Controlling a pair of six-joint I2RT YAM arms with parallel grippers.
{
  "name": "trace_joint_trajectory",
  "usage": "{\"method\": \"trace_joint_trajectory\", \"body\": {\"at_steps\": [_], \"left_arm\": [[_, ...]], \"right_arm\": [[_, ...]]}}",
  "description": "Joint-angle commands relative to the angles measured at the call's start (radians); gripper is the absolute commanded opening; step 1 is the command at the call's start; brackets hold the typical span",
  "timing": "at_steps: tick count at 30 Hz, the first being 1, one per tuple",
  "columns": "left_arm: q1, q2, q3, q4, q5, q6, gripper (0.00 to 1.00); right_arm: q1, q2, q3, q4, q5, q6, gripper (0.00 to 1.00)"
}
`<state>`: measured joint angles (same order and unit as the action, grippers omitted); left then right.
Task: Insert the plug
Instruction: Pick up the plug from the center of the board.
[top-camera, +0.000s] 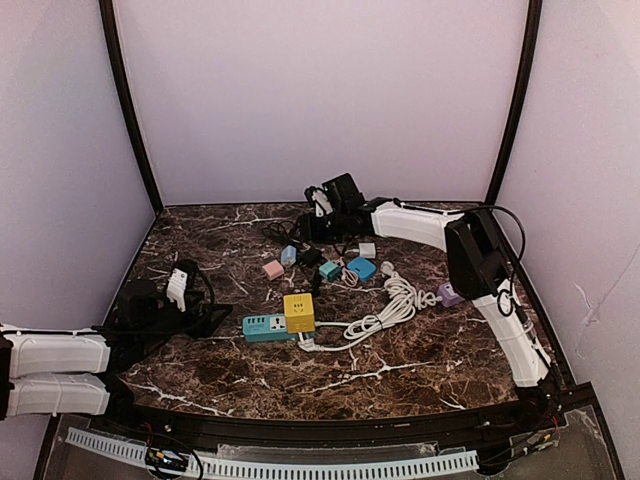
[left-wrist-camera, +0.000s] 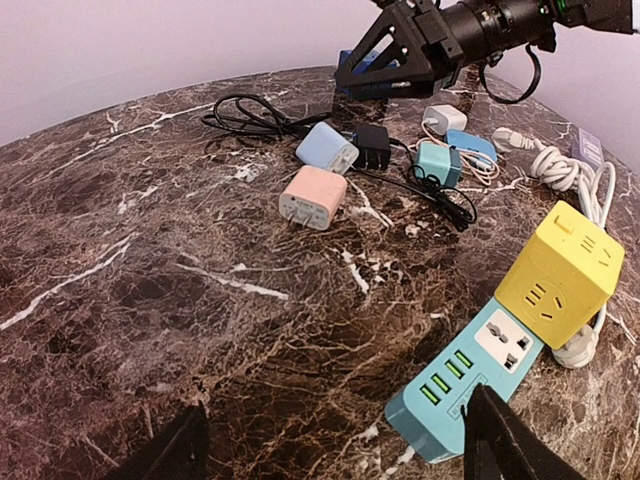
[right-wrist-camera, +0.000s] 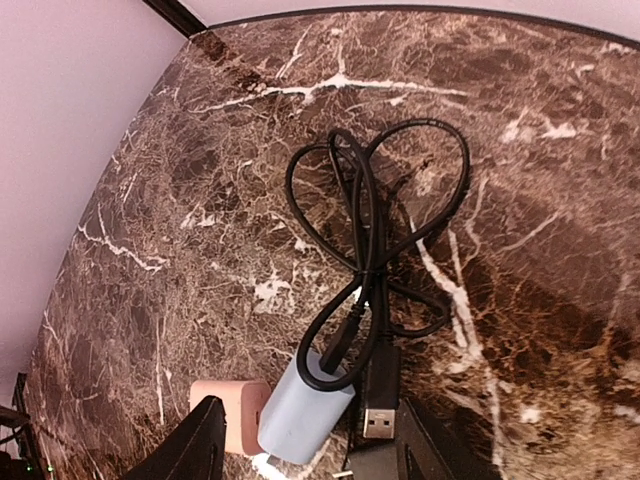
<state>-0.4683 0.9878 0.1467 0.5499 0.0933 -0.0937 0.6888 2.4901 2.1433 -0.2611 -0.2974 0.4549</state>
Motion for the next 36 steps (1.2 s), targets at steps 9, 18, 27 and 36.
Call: {"method": "trace_joint_trajectory", "body": {"at_steps": [9,18,27,36], "left_arm": [[0.007,-0.020,-0.016,0.023,0.018,-0.016,0.77],[0.007,-0.022,-0.019,0.027,0.023,-0.020,0.77],[0.007,-0.024,-0.021,0.031,0.027,-0.019,0.77],[0.007,-0.024,-0.022,0.036,0.029,-0.019,0.77]], "right_arm": [[0.079,0.096,0.054,0.017,0.169,0.149,0.59],[0.097,0.139,0.095,-0.004,0.166,0.152,0.54],[0.097,0.223,0.192,-0.038,0.153,0.138,0.56],[0.101,0.250,0.207,-0.057,0.156,0.129,0.54]]}}
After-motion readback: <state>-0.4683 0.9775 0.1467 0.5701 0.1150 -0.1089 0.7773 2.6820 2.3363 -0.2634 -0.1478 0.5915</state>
